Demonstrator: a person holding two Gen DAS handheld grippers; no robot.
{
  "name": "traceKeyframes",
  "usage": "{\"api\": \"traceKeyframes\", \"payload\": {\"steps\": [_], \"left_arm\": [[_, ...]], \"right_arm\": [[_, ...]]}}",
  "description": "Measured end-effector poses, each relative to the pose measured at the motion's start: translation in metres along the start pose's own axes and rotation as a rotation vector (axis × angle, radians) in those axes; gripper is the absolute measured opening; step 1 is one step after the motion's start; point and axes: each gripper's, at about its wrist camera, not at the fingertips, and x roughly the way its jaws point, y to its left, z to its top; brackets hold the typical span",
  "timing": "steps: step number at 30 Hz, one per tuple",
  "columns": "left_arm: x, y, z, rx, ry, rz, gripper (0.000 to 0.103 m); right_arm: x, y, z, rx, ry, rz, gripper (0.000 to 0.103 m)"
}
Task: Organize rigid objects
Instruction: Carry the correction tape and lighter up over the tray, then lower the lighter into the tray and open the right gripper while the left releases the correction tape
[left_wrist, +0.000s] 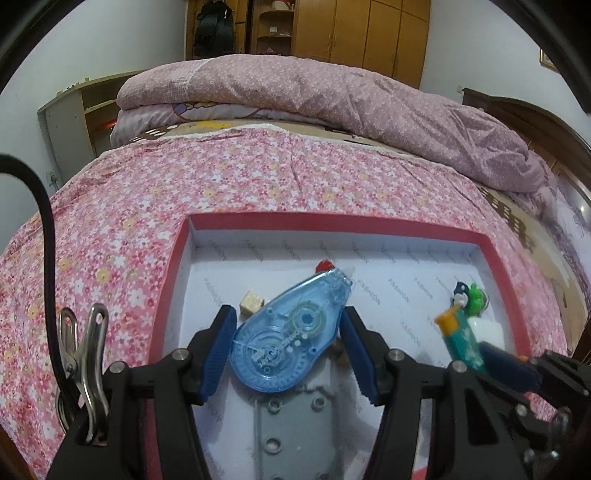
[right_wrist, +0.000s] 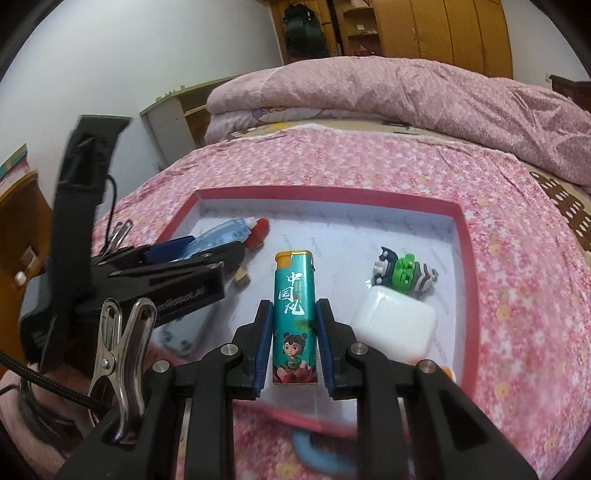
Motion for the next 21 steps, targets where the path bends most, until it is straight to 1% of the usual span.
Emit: {"api": "traceKeyframes", "payload": {"steps": [10,14,17,19,21], "left_arm": [[0.008,0.002,0.008,-0.015,-0.013,-0.013,0.061],[0.009,0.003,0.010,-0.008,-0.017,0.008,0.061],[0.015,0.002,0.011,0.006,0.008,0.025,0.061],[0.015,0.001,0.010,0.016,0.000,0.032,0.061],[0.015,0.000,0.009,0.027,-0.002,0.022,0.061]], "right_arm": [[0.029,-0.014,0.012,0.035,0.030,-0.018,0.024],[0.035,-0.015,0.016,0.029,0.031,-0.027,0.024],[0.038,-0.015,0.018,0.026,0.034,-0.032,0.024],[0.039,-0.015,0.019,0.022,0.035,-0.035,0.024],[0.040,-0.015,0.020,0.026,0.033,-0.034,0.024]]}}
